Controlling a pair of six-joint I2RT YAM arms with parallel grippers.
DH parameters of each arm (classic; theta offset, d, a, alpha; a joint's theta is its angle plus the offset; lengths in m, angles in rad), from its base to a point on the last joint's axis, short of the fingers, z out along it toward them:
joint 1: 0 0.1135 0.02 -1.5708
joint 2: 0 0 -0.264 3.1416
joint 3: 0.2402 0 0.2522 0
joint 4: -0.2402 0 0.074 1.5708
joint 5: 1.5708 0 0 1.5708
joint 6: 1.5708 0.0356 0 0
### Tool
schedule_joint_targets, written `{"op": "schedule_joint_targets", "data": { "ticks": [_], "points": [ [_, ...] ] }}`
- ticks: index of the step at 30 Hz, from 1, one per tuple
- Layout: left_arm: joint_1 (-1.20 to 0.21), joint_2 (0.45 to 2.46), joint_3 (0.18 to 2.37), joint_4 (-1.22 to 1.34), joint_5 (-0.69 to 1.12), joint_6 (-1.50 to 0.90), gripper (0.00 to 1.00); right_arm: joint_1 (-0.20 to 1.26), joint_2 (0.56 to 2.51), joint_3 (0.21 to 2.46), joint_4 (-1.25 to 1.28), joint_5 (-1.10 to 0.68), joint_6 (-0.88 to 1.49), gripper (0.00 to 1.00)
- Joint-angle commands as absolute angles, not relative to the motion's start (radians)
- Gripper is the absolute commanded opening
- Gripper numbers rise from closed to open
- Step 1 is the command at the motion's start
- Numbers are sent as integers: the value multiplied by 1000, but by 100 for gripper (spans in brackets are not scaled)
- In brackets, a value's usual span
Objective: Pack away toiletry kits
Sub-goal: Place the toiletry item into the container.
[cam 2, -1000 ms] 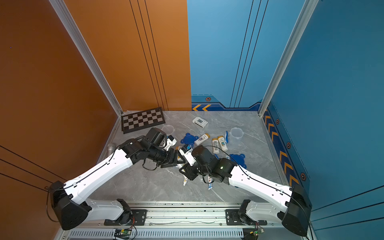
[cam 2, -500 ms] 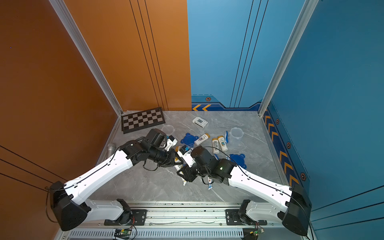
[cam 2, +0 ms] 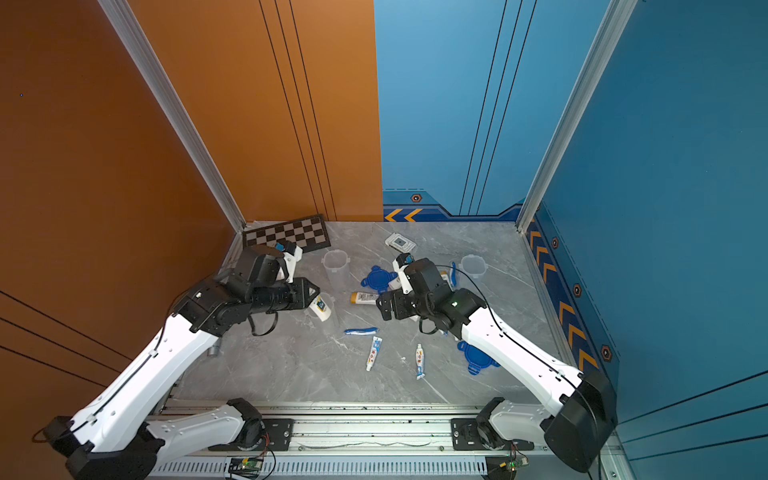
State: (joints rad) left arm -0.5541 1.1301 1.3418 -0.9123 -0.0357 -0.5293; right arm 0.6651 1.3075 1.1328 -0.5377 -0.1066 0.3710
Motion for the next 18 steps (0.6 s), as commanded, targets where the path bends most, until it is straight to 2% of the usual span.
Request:
{"op": "schedule_joint_targets", "data": {
  "ticks": [1,9,18],
  "points": [
    [-543,1154,1332,-904,-282,-431,0,650,1426,1224,-694,-51,352,100],
    [-528,1189,1218,-732,-341,-354,0,669,1731,1431,-795,-51,274,100],
    [-515,1242,1158,-618,-301,-334,0,693,1929,1577,-810,-51,237,100]
  ]
}}
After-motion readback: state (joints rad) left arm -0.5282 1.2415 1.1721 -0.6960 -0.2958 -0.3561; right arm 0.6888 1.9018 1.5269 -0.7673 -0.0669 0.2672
